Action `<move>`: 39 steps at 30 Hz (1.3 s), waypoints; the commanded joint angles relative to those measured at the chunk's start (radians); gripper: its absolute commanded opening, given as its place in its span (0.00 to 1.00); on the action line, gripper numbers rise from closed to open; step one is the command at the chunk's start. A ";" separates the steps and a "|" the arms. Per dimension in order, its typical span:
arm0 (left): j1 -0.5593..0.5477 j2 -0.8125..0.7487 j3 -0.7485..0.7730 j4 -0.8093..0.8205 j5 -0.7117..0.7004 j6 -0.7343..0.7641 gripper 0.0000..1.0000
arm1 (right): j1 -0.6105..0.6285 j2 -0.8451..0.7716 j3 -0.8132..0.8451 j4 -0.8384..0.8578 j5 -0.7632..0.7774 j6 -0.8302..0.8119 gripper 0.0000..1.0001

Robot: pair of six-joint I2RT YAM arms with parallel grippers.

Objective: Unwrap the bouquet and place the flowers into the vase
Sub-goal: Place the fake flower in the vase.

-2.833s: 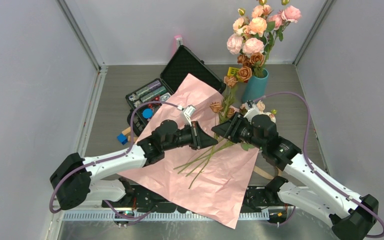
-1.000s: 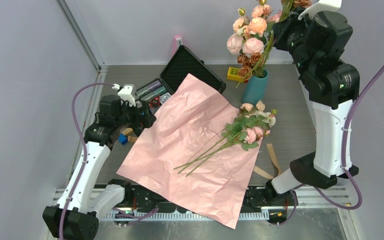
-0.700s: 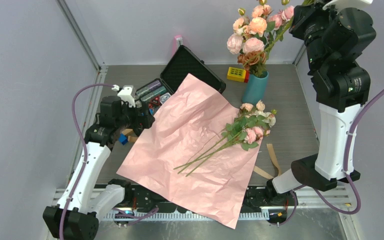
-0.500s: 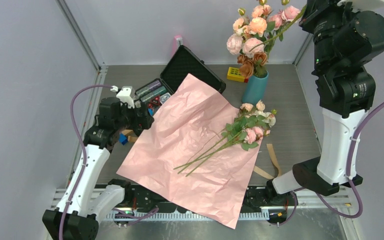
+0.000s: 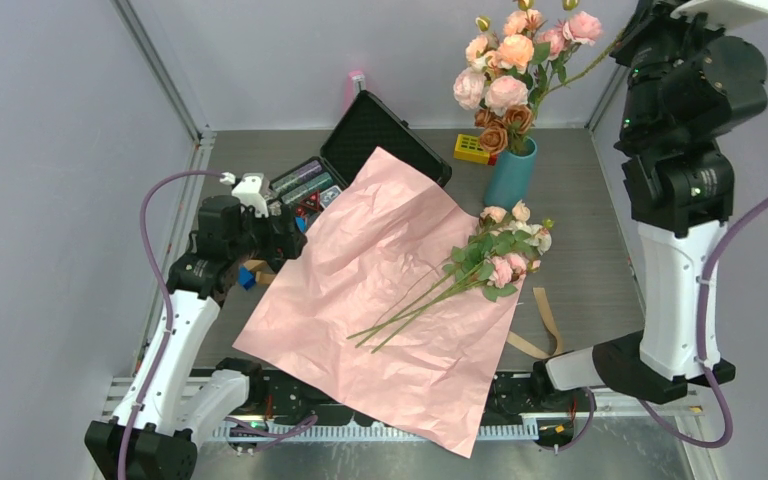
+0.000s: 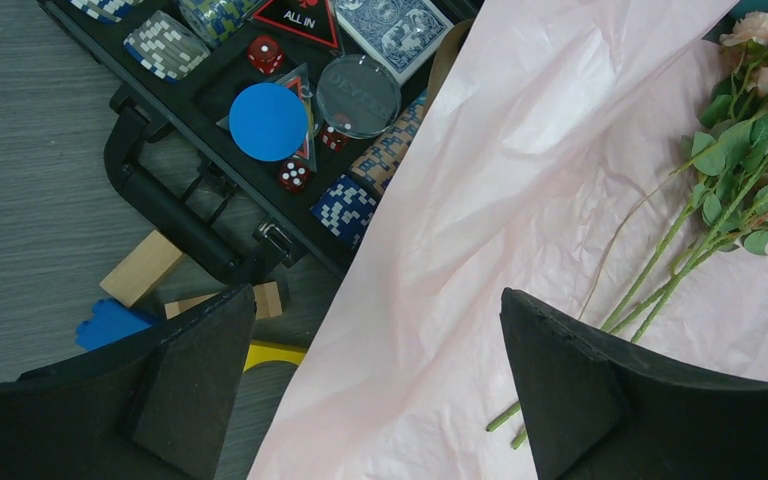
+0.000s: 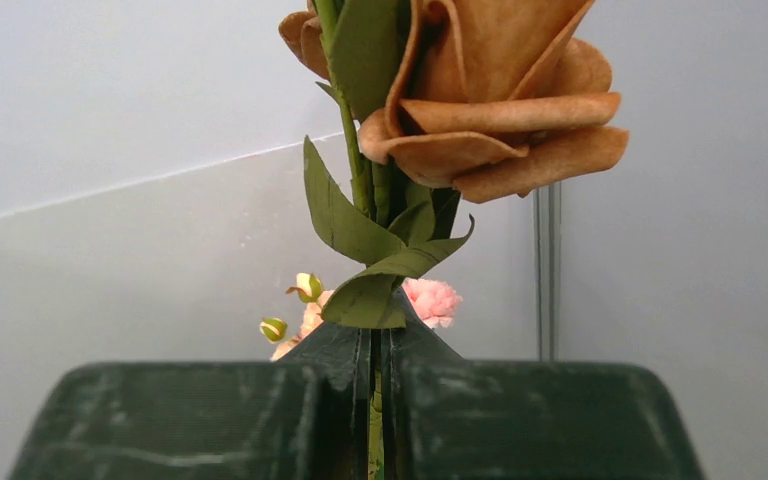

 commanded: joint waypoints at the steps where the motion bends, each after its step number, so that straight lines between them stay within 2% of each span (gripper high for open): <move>1: 0.000 -0.006 0.001 0.029 -0.010 0.019 0.96 | -0.021 0.057 -0.080 0.097 0.015 -0.104 0.00; 11: 0.003 0.001 -0.012 0.036 -0.027 0.036 0.96 | -0.096 0.086 -0.330 0.261 -0.054 -0.057 0.00; 14: 0.003 0.009 -0.015 0.040 -0.031 0.041 0.96 | -0.153 0.096 -0.403 0.304 -0.101 -0.017 0.00; 19: 0.002 0.022 -0.019 0.054 0.021 0.054 0.95 | -0.220 0.090 -0.529 0.414 -0.188 0.053 0.00; 24: 0.003 0.023 -0.027 0.066 0.045 0.071 0.96 | -0.249 0.130 -0.566 0.503 -0.233 0.062 0.00; 30: 0.002 0.033 -0.029 0.073 0.065 0.079 0.96 | -0.269 0.163 -0.575 0.529 -0.304 0.114 0.00; 39: 0.002 0.028 -0.029 0.077 0.066 0.080 0.96 | -0.269 0.132 -0.768 0.584 -0.341 0.160 0.00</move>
